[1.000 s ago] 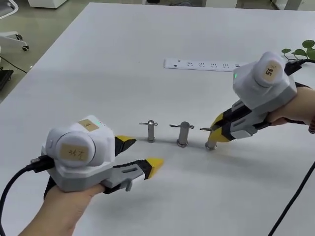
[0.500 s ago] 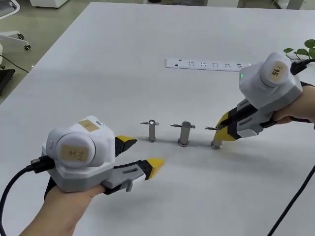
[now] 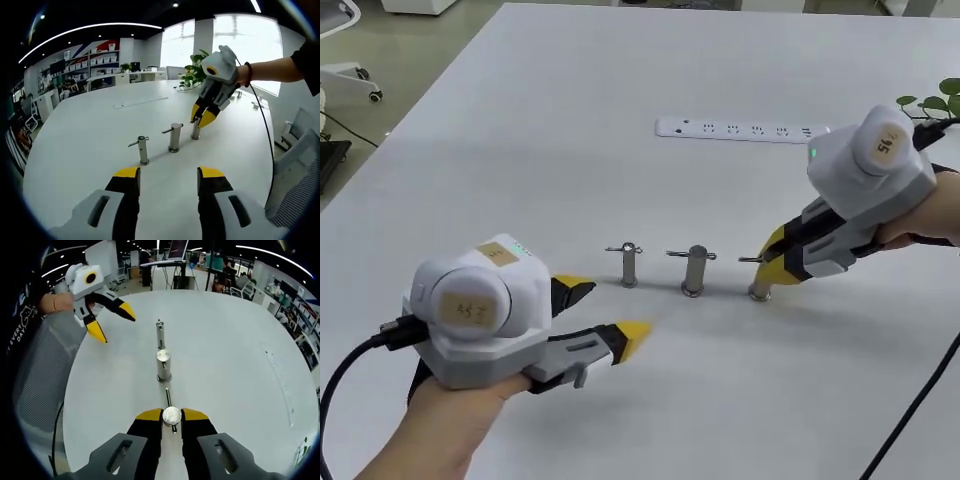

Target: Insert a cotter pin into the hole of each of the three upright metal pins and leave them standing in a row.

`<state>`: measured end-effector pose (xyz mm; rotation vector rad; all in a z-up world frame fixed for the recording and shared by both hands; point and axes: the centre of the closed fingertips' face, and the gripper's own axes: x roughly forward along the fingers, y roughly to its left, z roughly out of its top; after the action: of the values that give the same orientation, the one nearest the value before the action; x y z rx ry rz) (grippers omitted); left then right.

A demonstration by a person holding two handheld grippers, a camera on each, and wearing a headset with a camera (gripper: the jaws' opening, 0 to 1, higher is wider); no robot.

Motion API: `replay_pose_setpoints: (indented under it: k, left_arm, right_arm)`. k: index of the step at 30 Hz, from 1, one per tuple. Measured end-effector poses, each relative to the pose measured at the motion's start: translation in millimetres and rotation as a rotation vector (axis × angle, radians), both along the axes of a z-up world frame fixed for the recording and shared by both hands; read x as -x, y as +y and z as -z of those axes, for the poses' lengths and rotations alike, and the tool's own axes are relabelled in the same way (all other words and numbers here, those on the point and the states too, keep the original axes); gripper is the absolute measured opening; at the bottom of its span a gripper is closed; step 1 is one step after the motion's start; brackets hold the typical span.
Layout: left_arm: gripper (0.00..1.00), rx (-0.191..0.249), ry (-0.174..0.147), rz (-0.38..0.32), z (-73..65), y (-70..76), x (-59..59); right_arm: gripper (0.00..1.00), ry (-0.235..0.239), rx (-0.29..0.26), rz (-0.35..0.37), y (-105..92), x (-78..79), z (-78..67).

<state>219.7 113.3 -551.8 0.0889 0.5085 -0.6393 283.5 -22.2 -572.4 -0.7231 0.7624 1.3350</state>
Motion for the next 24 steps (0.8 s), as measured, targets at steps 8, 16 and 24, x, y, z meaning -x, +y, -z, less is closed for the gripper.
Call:
replay_pose_setpoints:
  k: [8,16,24]
  left_arm:
    - [0.45,0.001,0.005,0.002,0.7,-0.7,0.6]
    - [0.52,-0.008,0.004,-0.016,1.0,2.8,-3.1]
    - [0.58,0.001,-0.012,-0.029,-10.1,6.6,-10.3]
  right_arm:
    - [0.09,0.011,-0.010,0.013,0.4,-0.9,0.1]
    - [0.22,0.002,-0.039,0.066,1.2,-5.2,-8.0]
    - [0.34,-0.005,-0.095,0.163,-1.3,-1.7,-23.8]
